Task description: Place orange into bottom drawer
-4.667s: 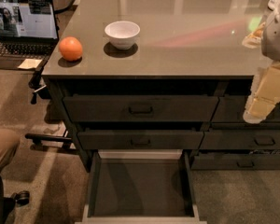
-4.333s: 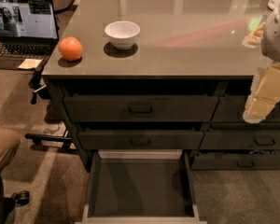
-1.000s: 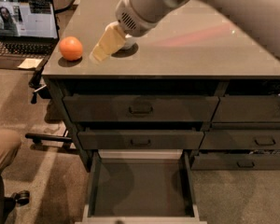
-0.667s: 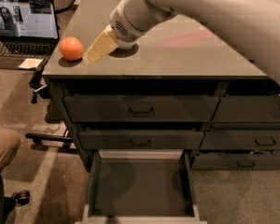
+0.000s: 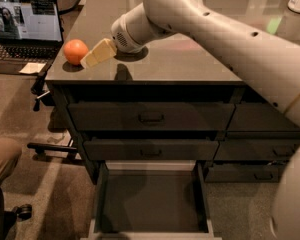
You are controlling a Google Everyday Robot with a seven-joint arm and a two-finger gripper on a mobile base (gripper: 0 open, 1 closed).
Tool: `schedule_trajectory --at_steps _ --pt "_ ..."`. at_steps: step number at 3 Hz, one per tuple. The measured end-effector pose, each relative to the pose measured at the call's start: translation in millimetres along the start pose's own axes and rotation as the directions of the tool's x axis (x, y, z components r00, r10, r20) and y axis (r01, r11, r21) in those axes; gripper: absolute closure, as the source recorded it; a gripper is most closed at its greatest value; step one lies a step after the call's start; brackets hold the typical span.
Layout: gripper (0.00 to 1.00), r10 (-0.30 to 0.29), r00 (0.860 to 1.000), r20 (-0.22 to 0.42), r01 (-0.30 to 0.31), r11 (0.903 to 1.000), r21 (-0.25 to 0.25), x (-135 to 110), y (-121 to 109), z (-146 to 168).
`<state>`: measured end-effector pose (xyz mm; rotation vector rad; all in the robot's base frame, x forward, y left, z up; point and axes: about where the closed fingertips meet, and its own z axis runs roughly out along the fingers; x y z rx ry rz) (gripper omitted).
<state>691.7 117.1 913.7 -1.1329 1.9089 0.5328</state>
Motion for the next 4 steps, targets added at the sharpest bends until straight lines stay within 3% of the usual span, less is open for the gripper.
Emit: schedule_trajectory --at_steps 2,4 --pt "0.0 0.011 0.995 0.098 -0.003 0.9969 -0.079 -14 -3 47" --pt "0.0 -0.011 0.993 0.117 0.026 0.9917 -0.126 -31 -1 83"
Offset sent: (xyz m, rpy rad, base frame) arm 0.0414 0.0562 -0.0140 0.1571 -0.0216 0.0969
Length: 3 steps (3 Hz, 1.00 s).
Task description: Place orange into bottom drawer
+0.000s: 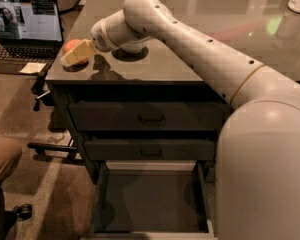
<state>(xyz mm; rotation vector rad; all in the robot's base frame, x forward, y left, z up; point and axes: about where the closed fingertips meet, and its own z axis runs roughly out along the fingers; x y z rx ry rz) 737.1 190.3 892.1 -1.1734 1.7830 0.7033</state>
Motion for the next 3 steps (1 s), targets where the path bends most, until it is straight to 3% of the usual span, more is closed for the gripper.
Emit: schedule_trajectory --at_steps 1,2,3 --pt "0.0 0.0 1.0 -0.014 -0.001 0.9997 -0.025 1 -3 23" --pt "0.11 0.002 1.0 -0.028 -0.003 0.9985 -0.054 3 -1 44" --pt "0.28 0.012 0.999 -0.04 -0.015 0.9969 -0.077 9 2 60"
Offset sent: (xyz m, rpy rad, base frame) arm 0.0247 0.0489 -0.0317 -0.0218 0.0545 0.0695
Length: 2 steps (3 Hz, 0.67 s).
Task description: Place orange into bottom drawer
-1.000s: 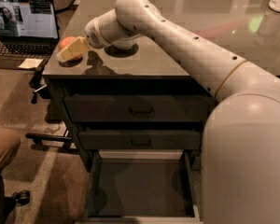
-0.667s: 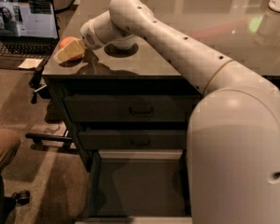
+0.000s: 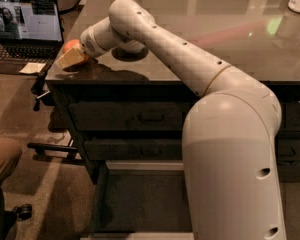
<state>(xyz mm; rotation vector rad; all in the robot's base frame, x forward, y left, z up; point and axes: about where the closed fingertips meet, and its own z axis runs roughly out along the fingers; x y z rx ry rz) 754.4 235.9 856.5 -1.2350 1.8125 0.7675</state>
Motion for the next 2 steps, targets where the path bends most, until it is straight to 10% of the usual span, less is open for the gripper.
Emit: schedule_trajectory --at_steps 2 --pt "0.75 0.007 1.0 0.011 -0.007 1.0 -0.001 2.1 3.2 3.9"
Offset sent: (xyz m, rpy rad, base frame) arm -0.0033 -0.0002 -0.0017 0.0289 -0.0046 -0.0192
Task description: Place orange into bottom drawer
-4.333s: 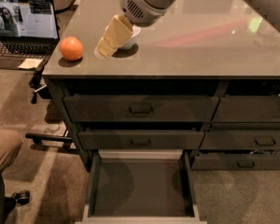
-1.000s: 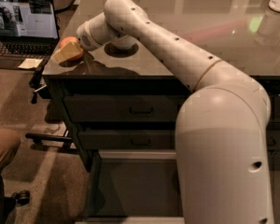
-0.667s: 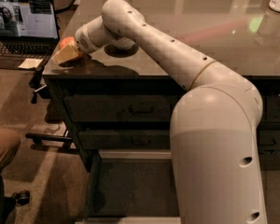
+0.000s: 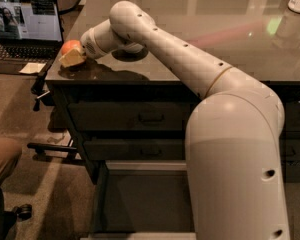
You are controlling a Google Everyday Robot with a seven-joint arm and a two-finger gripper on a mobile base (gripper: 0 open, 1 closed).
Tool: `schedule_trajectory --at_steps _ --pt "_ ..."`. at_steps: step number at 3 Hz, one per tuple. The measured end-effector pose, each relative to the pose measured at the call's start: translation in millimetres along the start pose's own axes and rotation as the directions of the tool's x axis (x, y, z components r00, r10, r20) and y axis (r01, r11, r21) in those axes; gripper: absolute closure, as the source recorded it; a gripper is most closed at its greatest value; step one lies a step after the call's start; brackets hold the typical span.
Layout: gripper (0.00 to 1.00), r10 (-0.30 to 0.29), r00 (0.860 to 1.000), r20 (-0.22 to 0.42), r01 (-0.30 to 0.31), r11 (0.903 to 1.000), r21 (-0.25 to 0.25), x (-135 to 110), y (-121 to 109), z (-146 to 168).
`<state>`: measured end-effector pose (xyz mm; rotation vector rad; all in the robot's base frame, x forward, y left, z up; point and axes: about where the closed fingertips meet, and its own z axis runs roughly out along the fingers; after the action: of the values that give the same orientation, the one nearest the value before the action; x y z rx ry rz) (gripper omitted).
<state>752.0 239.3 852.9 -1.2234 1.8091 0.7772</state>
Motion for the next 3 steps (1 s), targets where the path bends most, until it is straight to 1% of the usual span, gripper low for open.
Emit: schedule_trajectory --at_steps 1,2,3 --pt "0.97 -0.004 1.0 0.028 0.003 0.9998 0.019 -5 6 -19" --pt "1.0 -0.025 0.998 0.059 0.023 0.999 0.039 -12 20 -58" --pt "1.0 -0.042 0.996 0.08 0.038 0.9982 0.047 -13 40 -105"
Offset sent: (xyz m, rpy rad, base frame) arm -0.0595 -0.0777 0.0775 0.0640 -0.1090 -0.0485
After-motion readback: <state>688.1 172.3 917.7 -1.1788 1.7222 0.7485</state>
